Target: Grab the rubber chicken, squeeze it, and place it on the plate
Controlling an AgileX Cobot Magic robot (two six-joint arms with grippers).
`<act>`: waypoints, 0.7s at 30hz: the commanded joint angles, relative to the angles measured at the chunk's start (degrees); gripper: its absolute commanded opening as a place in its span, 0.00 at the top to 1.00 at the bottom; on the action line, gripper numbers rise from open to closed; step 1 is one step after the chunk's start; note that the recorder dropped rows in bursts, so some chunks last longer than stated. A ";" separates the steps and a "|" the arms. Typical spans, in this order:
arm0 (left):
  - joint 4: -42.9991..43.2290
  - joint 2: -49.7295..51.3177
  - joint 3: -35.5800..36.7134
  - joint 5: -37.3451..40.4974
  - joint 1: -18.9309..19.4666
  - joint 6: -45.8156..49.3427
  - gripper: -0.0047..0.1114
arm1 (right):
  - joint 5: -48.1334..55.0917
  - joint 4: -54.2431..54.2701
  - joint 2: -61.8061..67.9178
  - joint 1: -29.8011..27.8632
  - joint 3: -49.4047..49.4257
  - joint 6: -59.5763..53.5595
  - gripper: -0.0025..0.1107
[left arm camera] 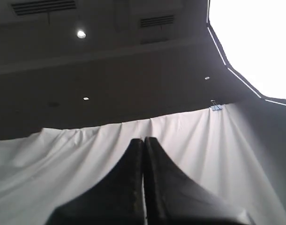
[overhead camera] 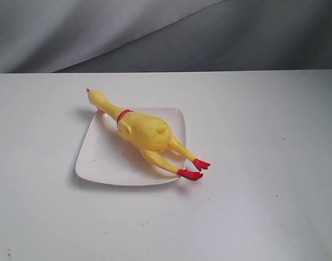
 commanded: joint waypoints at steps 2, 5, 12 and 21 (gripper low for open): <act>0.27 -2.75 0.59 1.41 1.87 1.00 0.95 | 0.06 -0.10 -0.30 -0.42 0.19 -0.07 0.98; 0.27 -3.52 3.26 1.32 1.95 0.76 0.95 | 0.06 -0.10 -0.30 -0.42 0.19 -0.07 0.98; -1.08 -3.67 14.04 1.43 1.95 -0.91 0.95 | 0.06 -0.10 -0.30 -0.42 0.19 -0.07 0.98; -3.27 -3.67 22.53 1.20 1.95 -2.72 0.95 | 0.06 -0.10 -0.30 -0.42 0.19 -0.07 0.98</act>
